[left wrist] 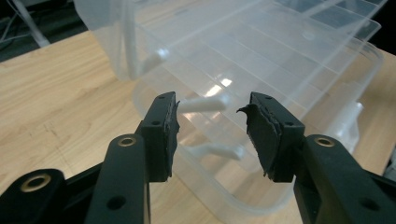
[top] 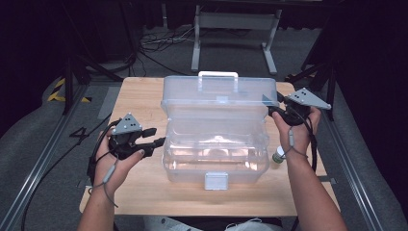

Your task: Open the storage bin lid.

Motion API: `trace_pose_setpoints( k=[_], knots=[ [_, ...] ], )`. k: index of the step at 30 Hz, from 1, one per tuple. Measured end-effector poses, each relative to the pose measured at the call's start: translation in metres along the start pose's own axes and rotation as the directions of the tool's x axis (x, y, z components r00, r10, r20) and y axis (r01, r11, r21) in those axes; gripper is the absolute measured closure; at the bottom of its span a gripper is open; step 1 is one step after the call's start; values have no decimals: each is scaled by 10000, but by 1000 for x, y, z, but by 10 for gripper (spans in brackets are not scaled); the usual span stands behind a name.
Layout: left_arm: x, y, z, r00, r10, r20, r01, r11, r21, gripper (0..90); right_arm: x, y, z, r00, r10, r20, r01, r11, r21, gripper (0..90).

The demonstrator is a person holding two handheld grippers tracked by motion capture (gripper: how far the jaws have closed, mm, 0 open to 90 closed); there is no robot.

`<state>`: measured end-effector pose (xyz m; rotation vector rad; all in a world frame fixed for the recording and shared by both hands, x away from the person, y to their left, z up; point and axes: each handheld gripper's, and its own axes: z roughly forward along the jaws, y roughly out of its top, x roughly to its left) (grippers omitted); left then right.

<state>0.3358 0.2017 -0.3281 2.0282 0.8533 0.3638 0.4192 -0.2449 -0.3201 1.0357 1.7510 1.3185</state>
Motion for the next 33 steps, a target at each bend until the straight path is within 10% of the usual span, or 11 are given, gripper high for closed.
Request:
trace_pose_setpoints(
  k=[5,19,33],
  knots=[
    [-1,-7,0,9966,-183,808,189,9998,-67,532,1,2,2,9997,43,226,-42,10000,-33,610],
    [-3,-21,9,9898,124,1420,-219,9976,658,495,-5,11,5,9984,355,447,-346,9992,-211,717],
    [-16,-23,28,9674,794,2404,-1142,9843,1345,466,-16,22,19,9977,624,254,-631,9976,289,726]
  ],
)
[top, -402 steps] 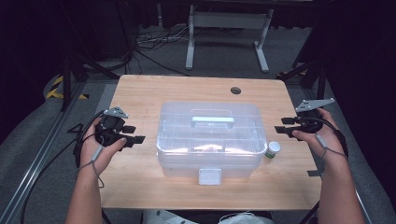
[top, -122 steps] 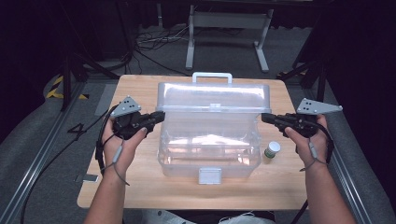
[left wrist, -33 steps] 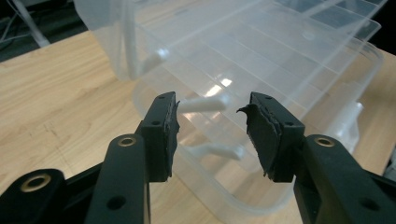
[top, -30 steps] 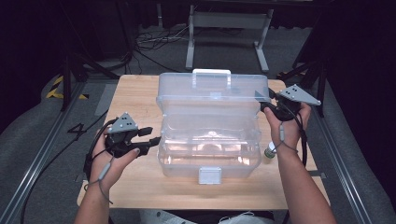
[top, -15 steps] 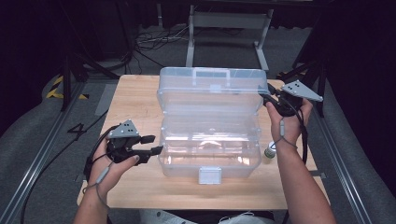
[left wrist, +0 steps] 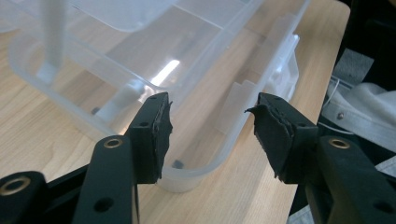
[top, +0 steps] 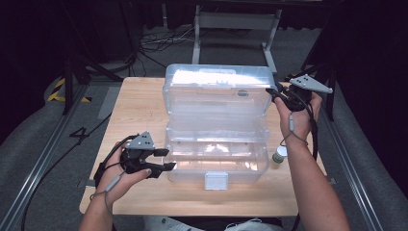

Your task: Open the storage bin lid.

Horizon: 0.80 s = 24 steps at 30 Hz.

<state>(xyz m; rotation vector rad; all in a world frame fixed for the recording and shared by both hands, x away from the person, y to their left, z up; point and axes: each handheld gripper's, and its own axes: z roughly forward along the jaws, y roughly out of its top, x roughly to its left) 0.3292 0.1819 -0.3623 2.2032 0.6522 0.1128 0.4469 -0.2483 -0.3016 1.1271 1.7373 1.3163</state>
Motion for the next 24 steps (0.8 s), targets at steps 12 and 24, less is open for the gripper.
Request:
trace_pose_setpoints(
  k=[12,24],
  knots=[
    [-5,-2,26,9955,470,825,-544,9944,901,458,-5,4,7,9995,281,-131,-277,9992,275,725],
    [-2,-7,49,9929,410,1113,-583,9859,1566,484,-11,7,13,9984,467,-304,-460,9987,235,750]
  ],
)
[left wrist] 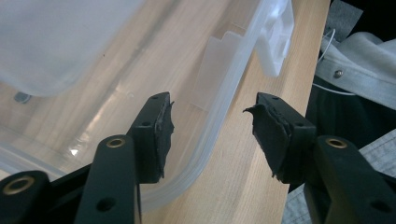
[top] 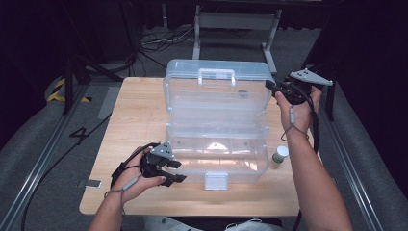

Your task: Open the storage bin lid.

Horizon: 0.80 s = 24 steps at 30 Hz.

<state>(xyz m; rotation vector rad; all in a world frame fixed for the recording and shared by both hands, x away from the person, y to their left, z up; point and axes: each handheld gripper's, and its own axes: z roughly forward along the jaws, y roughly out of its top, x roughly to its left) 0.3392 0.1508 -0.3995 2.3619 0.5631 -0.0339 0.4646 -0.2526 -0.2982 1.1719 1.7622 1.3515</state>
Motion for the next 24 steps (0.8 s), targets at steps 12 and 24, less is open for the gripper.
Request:
trace_pose_setpoints(
  k=[12,24],
  knots=[
    [2,-2,7,9997,169,-187,-170,9998,-45,647,-3,2,7,9999,15,128,-17,10000,93,763],
    [4,-2,15,9988,490,88,-490,9988,-36,703,-3,4,11,9990,-266,358,261,9996,125,781]
  ],
)
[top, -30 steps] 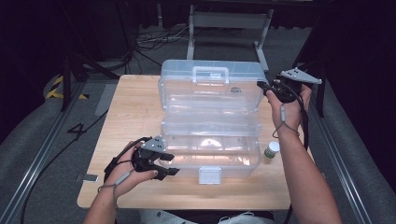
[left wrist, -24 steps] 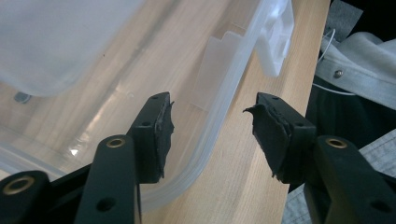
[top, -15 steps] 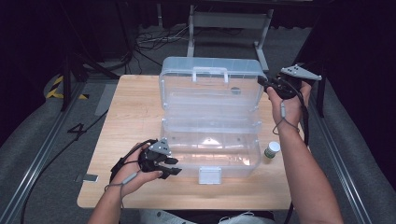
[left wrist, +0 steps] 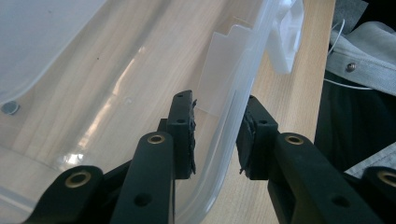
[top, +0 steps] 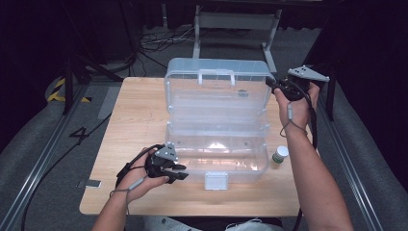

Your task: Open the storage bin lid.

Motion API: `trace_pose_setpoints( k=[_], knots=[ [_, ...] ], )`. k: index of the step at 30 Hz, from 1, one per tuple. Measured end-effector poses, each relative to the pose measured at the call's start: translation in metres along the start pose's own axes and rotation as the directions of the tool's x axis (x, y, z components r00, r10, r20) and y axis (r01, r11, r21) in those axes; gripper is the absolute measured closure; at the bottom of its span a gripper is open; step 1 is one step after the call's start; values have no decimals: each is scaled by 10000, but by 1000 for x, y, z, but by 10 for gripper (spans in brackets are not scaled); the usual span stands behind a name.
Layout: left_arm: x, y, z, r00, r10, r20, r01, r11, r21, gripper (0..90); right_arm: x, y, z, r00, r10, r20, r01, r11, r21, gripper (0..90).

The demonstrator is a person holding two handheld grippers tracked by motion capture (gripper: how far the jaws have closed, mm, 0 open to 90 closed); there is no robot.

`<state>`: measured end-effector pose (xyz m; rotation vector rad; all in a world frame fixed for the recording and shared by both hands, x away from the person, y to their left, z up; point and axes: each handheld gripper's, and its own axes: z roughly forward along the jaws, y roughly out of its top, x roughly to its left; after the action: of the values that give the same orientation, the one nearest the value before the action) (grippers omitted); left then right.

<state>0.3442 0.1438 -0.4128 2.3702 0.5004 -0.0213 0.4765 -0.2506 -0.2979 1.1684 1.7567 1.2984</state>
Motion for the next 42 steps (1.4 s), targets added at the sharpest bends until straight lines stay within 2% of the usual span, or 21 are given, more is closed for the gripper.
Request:
trace_pose_setpoints(
  k=[17,23,27,42],
  knots=[
    [1,0,1,10000,-37,70,37,10000,-19,709,-3,1,13,9996,-91,285,90,10000,37,809],
    [1,0,0,9999,-44,119,44,10000,0,709,-6,0,19,9996,134,268,-134,9999,25,821],
    [2,-2,0,9995,-123,276,129,9997,-217,709,-8,1,24,9993,218,297,-222,9997,141,824],
    [2,-2,0,9996,3,267,2,9998,-190,716,-15,4,40,9985,501,208,-512,9973,526,827]
  ],
)
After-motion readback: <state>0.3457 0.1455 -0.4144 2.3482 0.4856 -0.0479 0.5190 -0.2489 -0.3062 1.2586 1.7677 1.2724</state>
